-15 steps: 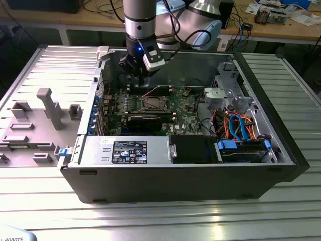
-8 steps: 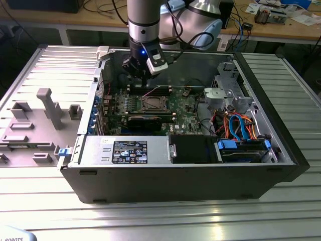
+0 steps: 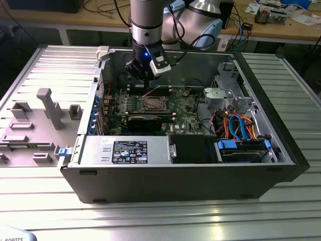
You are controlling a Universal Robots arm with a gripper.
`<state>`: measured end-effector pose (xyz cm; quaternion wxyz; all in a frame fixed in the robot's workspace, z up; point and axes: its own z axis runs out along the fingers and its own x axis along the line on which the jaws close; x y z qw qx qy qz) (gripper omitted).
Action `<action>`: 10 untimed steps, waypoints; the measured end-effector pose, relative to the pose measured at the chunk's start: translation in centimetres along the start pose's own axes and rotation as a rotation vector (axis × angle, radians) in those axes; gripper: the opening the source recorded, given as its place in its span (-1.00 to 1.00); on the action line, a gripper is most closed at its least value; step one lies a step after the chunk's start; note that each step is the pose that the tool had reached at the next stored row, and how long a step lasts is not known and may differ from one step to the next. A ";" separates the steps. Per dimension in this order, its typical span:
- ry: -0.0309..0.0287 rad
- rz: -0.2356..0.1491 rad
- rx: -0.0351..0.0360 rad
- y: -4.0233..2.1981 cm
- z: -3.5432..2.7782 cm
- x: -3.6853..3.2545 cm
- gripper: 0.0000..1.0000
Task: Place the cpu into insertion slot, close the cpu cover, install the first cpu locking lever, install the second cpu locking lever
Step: 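Install the first cpu locking lever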
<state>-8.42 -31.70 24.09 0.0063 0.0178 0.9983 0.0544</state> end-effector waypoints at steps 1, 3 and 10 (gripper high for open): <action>0.0001 -0.002 -0.0003 0.07 0.07 -0.14 -0.79; 0.0004 -0.004 -0.0002 0.20 0.18 -0.38 -0.79; 0.0006 -0.007 -0.0004 0.58 0.65 -1.25 -0.79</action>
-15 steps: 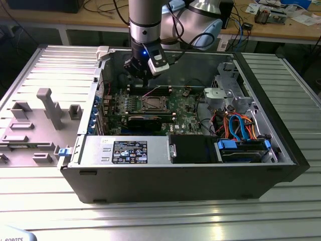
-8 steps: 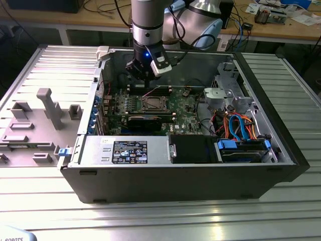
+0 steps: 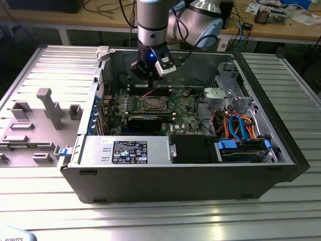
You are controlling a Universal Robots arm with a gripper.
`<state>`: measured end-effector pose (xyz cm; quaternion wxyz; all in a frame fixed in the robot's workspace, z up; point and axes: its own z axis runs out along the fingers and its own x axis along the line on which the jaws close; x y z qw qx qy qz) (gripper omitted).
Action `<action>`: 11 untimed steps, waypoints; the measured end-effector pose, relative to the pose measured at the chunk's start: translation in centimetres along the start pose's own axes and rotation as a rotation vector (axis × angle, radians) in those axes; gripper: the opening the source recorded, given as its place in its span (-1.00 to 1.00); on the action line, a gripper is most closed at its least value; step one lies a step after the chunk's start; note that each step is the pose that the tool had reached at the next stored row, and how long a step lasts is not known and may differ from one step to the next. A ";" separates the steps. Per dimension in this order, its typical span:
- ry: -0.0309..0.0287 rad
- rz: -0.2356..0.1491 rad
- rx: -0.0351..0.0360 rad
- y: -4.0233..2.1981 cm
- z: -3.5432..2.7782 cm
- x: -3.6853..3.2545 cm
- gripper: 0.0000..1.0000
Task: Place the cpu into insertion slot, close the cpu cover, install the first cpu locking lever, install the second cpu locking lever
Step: 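Install the first cpu locking lever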
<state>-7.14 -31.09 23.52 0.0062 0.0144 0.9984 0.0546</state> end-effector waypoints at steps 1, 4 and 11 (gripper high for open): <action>0.0002 0.000 0.0002 0.00 0.11 -0.15 -0.79; 0.0002 0.000 0.0003 0.03 0.34 -0.53 -0.79; 0.0002 0.000 0.0002 0.09 0.82 -1.53 -0.79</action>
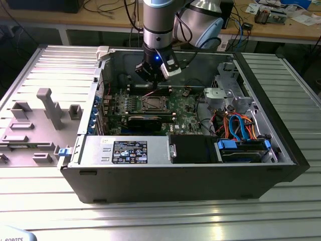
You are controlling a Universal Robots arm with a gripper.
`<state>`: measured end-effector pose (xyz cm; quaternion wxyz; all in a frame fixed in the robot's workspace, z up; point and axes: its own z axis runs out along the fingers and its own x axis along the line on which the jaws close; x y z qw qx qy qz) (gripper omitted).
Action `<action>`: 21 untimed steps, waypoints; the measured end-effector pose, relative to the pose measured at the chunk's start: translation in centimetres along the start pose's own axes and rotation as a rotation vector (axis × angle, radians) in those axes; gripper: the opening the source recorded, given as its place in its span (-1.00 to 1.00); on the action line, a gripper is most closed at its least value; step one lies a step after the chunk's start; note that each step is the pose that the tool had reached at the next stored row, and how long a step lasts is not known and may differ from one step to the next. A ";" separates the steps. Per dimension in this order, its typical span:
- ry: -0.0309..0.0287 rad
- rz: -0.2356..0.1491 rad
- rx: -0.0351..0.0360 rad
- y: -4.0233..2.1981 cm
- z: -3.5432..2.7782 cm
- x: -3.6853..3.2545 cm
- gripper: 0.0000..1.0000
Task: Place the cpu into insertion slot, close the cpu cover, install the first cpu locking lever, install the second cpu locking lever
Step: 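Install the first cpu locking lever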
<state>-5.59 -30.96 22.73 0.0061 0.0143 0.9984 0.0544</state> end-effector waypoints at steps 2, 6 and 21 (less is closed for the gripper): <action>0.0000 0.000 -0.0001 -0.01 0.16 -0.26 -0.79; -0.0001 0.000 -0.0001 -0.05 0.71 -0.90 -0.79; -0.0001 0.000 -0.0001 -0.20 2.26 -1.46 -0.79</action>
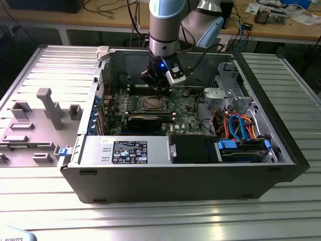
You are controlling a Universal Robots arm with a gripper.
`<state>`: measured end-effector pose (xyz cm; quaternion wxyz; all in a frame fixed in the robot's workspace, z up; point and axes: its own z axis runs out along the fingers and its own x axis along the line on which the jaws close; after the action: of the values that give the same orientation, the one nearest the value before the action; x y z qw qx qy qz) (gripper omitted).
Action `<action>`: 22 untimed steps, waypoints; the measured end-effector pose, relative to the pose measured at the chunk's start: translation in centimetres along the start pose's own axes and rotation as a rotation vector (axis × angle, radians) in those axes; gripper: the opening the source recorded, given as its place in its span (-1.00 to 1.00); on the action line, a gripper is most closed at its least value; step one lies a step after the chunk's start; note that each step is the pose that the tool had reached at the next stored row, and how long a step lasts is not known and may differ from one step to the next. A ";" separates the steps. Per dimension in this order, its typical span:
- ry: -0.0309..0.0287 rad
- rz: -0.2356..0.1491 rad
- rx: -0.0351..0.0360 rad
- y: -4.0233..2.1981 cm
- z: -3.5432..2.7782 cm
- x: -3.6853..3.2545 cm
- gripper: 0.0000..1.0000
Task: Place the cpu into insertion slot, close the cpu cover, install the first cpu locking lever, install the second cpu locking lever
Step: 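Install the first cpu locking lever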
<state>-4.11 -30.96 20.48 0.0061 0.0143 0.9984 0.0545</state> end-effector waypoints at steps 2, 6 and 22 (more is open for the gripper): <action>0.0002 0.000 0.0003 -0.01 0.07 -0.01 -0.79; 0.0000 0.000 -0.0001 -0.01 0.09 -0.02 -0.79; -0.0005 0.000 0.0286 0.10 0.27 -0.08 -0.79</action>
<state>-4.02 -30.83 20.22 0.0062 0.0142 0.9991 0.0402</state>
